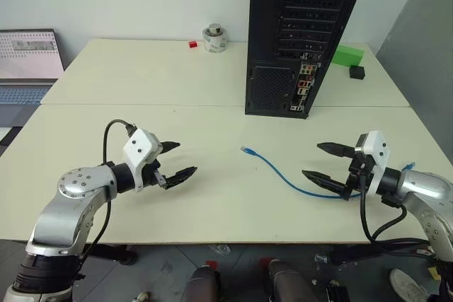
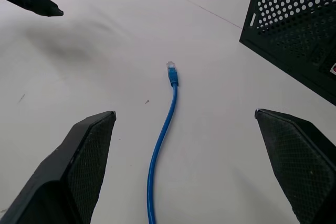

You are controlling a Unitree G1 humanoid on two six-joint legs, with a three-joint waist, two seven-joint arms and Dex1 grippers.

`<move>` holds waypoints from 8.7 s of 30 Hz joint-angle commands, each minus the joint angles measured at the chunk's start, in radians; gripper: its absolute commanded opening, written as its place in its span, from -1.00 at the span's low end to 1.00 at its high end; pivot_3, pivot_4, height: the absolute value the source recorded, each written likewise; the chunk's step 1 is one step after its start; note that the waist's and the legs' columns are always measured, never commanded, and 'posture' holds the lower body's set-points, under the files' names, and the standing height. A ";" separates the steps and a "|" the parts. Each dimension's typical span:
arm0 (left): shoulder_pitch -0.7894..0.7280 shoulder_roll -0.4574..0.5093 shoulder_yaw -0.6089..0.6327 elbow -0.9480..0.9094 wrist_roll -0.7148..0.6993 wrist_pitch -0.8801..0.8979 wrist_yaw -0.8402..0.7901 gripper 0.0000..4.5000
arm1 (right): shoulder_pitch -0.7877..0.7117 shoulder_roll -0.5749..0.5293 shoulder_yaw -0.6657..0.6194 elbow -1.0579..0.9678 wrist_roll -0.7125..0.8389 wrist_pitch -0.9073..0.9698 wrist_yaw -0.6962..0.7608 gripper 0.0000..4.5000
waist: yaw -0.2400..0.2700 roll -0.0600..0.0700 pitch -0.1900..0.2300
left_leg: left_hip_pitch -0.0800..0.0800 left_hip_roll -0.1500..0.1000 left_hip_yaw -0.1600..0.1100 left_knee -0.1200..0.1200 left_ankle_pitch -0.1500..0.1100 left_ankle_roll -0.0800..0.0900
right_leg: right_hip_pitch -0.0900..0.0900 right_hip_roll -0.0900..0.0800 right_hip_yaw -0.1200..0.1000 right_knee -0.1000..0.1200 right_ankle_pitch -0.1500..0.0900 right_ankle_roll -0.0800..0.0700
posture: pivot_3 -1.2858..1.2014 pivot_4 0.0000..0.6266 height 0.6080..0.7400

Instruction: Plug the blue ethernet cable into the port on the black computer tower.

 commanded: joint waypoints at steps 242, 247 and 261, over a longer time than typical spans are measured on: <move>-0.410 -0.103 -0.361 0.747 0.904 -1.573 0.611 -0.12 | -0.452 0.434 0.256 0.178 0.055 0.385 -0.099 -1.00 | -0.001 0.000 0.000 | -0.003 -0.002 -0.003 0.001 0.000 0.000 | -0.002 -0.006 -0.006 0.001 0.001 -0.001 | 0.03 -0.52 1.00; -0.391 -0.117 -0.394 0.726 0.643 -1.409 0.422 0.28 | -0.452 0.432 0.210 0.182 0.046 0.365 -0.142 -1.00 | -0.002 0.000 0.000 | -0.003 -0.002 -0.003 0.001 0.000 0.000 | -0.002 -0.006 -0.006 0.001 0.001 -0.001 | 0.03 -0.52 1.00; -0.431 -0.192 -0.296 0.370 0.072 -0.471 0.114 0.39 | -0.483 0.491 0.122 0.155 -0.285 0.105 -0.618 -1.00 | -0.003 0.000 0.000 | -0.004 -0.002 -0.003 0.001 0.000 0.000 | -0.002 -0.002 -0.005 0.001 0.001 -0.001 | 0.03 -0.52 1.00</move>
